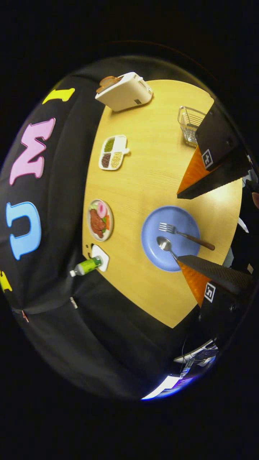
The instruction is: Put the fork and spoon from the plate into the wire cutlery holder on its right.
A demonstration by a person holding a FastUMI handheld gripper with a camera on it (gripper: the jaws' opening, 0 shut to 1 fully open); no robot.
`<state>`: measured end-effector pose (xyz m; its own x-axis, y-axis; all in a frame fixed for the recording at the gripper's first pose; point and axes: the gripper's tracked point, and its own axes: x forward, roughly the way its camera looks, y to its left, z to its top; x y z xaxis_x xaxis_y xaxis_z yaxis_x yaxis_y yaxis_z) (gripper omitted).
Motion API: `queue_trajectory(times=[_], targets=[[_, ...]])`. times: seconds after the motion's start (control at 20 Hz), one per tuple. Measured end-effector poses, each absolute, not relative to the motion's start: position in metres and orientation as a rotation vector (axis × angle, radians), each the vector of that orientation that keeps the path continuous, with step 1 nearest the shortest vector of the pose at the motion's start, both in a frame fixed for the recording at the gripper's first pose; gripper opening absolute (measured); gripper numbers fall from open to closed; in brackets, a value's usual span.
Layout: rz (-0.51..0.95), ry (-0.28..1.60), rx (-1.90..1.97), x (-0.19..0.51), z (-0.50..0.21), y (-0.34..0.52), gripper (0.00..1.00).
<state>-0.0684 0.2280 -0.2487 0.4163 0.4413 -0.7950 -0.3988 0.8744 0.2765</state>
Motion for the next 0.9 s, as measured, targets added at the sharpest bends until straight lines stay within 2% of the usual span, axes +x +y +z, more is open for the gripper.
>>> queue_trajectory(times=[0.35, 0.5, 0.7, 0.75, 0.9], targets=[[0.513, 1.159, -0.029, -0.087, -0.331, 0.272, 0.84], [0.488, 1.207, -0.068, -0.088, -0.357, 0.275, 0.72], [0.426, 1.265, -0.045, -0.084, -0.377, 0.276, 0.71], [0.411, 1.281, -0.031, -0.083, -0.384, 0.277, 0.67], [0.384, 1.333, 0.007, -0.084, -0.395, 0.280, 0.48]])
